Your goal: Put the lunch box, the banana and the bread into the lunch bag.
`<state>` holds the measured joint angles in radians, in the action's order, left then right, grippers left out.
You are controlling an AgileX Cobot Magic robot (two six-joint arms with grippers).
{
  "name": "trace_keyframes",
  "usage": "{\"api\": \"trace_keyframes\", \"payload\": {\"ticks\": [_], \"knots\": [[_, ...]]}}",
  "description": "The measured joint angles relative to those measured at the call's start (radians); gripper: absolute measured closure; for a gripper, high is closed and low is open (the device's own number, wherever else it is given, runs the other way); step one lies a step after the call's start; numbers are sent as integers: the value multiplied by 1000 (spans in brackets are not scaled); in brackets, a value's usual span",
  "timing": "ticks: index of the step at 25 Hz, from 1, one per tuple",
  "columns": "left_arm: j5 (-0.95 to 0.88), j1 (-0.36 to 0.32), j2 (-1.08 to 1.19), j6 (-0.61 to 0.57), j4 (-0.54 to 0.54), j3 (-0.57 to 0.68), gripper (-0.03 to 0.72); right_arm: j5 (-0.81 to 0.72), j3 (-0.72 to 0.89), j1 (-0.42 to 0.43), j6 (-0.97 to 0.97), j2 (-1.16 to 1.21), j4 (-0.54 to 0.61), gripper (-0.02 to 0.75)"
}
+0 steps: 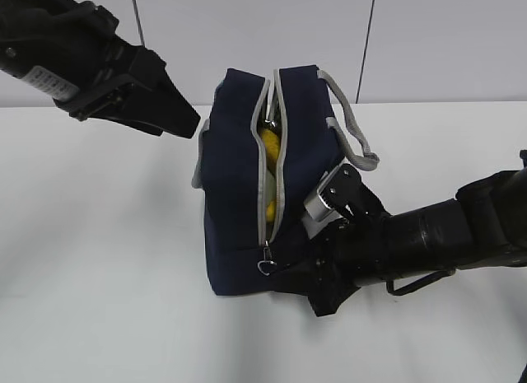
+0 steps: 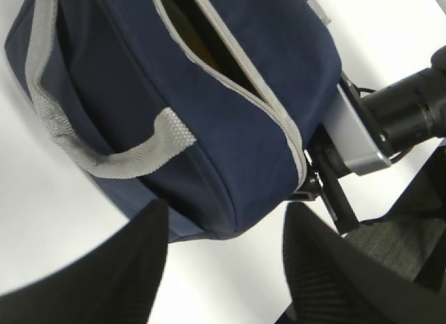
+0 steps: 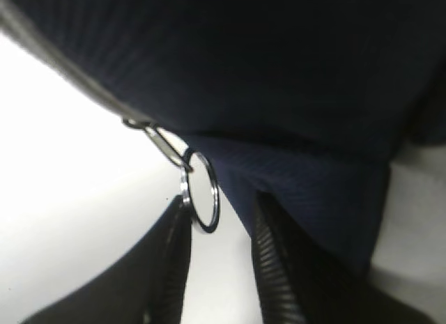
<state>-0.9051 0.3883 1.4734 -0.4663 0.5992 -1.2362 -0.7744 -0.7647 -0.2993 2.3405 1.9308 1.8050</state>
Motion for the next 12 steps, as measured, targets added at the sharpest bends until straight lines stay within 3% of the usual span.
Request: {"api": "trace_keyframes", "payload": {"ticks": [12], "knots": [[0, 0, 0, 0, -1, 0, 308, -27, 0, 0, 97, 0, 0, 472]]}}
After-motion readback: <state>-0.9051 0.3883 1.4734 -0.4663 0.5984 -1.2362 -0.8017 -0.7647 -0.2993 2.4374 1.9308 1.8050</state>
